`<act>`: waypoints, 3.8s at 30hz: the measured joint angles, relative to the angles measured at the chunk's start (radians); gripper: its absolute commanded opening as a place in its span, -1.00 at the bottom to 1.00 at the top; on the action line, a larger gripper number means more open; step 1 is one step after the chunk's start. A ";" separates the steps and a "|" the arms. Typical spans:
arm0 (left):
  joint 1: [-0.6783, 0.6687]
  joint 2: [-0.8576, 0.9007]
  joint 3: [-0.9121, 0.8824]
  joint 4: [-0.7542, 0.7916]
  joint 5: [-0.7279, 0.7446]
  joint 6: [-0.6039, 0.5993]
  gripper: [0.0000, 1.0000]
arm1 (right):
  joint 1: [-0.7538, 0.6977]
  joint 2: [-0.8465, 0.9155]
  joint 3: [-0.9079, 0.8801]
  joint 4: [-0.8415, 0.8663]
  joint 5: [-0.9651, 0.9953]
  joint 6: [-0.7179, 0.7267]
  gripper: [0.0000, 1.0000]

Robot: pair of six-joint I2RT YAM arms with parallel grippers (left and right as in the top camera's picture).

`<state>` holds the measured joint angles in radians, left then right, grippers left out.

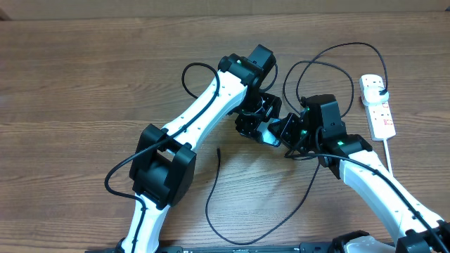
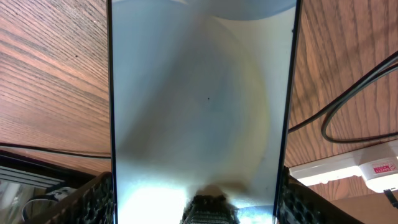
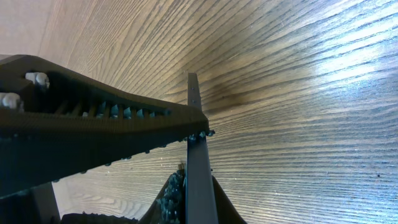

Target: Plug charger to phone and switch on socket

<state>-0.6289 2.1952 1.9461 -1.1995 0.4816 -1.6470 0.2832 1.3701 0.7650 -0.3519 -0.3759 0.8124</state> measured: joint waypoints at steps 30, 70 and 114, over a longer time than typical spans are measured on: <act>0.127 -0.043 0.249 -0.117 -0.071 0.212 1.00 | -0.123 0.008 0.000 0.169 -0.127 0.266 -0.92; 0.072 -0.251 0.311 -0.102 -0.431 0.052 1.00 | -0.150 0.011 0.000 0.876 -0.431 1.211 -0.93; 0.108 -0.154 0.298 0.234 -0.286 0.155 0.99 | -0.151 0.012 0.000 0.956 -0.245 1.211 -0.93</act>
<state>-0.5209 2.0407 2.2440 -0.9657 0.1955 -1.4918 0.1326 1.3819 0.7647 0.6041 -0.6205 2.0232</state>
